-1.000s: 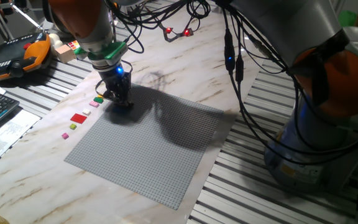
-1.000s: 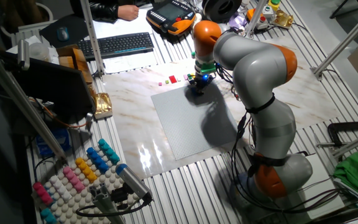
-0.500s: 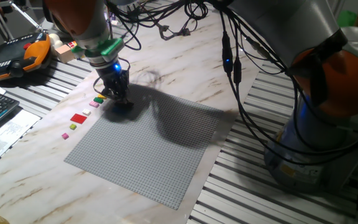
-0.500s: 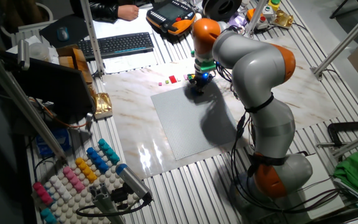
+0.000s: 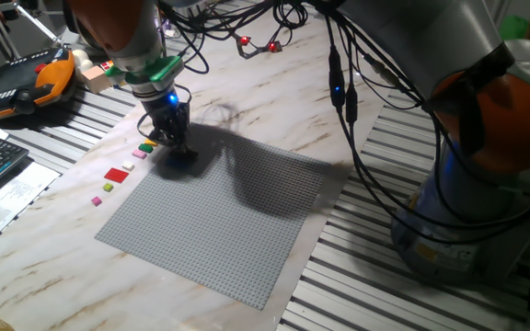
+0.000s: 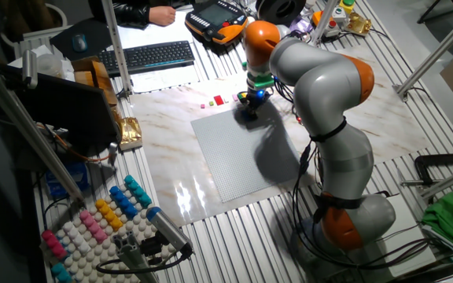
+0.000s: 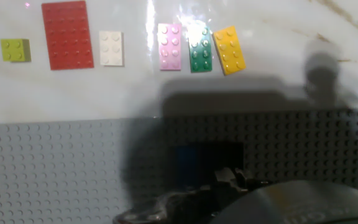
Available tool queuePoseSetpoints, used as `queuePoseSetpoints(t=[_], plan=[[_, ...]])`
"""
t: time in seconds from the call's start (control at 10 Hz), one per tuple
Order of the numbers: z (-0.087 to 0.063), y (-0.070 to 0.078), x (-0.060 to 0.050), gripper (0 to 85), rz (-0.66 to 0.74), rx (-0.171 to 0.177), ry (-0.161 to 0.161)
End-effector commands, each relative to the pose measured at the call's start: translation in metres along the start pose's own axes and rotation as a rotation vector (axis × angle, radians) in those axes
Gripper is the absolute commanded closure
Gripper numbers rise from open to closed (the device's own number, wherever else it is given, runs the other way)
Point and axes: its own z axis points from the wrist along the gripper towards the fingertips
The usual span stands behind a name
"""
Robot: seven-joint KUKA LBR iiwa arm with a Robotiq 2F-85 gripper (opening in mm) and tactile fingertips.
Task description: Build with small Lego blocks
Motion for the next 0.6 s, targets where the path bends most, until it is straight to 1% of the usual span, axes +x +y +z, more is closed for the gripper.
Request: queuePoseSetpoints(t=[0.0,0.3,0.5], plan=[[0.0017,-0.0009,-0.0002,77.7,-0.002,-0.004,-0.002],[0.0080,0.0004,0.0022,79.7,0.000,-0.008,-0.014],[0.0061,0.0003,0.0023,79.0,0.000,-0.011,-0.008]])
